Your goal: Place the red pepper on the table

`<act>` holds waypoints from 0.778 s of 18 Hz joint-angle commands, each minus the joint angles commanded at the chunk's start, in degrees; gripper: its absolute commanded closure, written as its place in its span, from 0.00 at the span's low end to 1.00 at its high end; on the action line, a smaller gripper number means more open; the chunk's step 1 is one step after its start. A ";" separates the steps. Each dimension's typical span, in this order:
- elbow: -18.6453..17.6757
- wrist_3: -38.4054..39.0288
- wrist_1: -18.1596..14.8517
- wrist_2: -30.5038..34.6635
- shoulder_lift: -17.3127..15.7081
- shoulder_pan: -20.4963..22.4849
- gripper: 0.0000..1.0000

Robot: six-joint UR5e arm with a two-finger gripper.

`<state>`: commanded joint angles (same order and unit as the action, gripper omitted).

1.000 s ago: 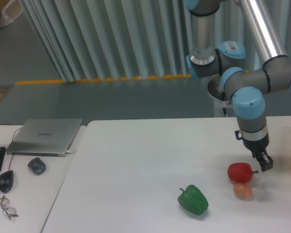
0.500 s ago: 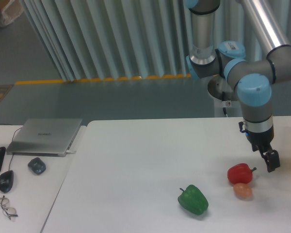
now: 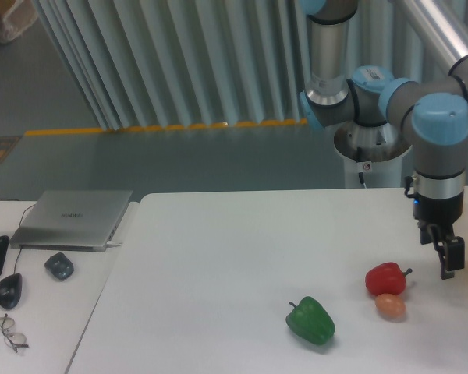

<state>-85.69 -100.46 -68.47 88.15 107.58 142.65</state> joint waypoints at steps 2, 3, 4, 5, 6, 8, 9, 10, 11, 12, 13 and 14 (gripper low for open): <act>-0.52 0.26 0.09 0.09 0.18 -0.09 0.00; -0.79 0.35 0.09 0.26 0.18 -0.09 0.00; -0.97 0.35 0.09 0.35 0.18 -0.09 0.00; -0.97 0.35 0.09 0.44 0.26 -0.09 0.00; -1.14 0.53 0.00 0.53 0.26 -0.09 0.00; -1.93 0.27 0.09 1.75 0.26 0.00 0.00; -2.28 0.26 0.00 2.54 0.18 -0.09 0.00; -2.37 0.26 0.00 2.64 0.09 0.00 0.00; -2.46 0.18 0.00 2.64 0.09 0.00 0.00; -2.46 0.09 -0.09 2.64 0.09 0.00 0.00; -2.46 0.00 -0.09 2.64 0.09 0.00 0.00; -2.46 0.00 -0.35 2.64 0.00 0.00 0.00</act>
<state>-88.15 -100.46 -68.82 90.79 107.58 142.65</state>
